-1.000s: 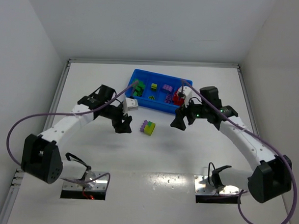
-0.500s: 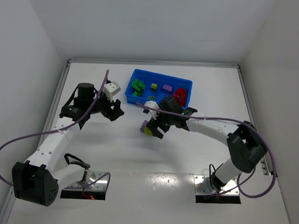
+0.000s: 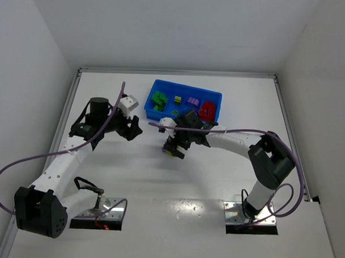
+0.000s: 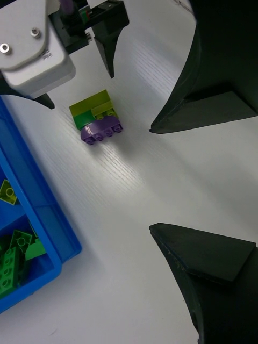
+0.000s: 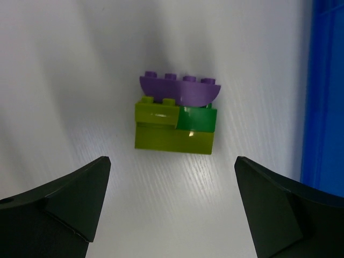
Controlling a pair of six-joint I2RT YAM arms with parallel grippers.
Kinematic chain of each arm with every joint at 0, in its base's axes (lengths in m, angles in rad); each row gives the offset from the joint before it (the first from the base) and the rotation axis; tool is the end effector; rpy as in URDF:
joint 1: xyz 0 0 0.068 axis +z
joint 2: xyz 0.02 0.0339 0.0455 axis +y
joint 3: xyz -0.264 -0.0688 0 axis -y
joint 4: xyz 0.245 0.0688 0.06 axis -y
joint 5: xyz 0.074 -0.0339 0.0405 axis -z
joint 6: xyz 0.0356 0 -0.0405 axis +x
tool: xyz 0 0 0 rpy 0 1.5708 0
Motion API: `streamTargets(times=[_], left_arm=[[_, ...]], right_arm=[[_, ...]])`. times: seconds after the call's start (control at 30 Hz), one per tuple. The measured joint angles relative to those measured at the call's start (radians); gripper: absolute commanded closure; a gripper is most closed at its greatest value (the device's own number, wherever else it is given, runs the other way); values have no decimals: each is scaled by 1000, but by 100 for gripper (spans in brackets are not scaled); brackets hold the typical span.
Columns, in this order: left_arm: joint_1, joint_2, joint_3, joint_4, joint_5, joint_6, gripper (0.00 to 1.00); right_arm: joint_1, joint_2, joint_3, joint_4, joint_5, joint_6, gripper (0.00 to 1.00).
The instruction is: Sort the legos into containers by color
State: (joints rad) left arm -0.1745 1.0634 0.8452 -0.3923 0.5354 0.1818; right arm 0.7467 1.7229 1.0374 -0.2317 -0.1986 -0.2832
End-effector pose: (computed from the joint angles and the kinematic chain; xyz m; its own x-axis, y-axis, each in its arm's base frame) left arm 0.2230 -0.0578 0.2898 -0.4538 0.2379 -0.8587 0.6538 0.7437 -0.1395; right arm 0.2549 0.2455 0.1793 -0.3488 -0.6960 -0.6276 -0.8867 0.4619 -0.0195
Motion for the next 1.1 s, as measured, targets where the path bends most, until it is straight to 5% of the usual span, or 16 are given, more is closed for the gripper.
streamTargets(times=[0.3,1.1], left_arm=[[6,36,-1,1,10,6,26],[43,53,-17,17,41,21,25]], right_arm=[[-14,11,31,-83,-71,-113,0],[8,188,156,-101,5,149,0]])
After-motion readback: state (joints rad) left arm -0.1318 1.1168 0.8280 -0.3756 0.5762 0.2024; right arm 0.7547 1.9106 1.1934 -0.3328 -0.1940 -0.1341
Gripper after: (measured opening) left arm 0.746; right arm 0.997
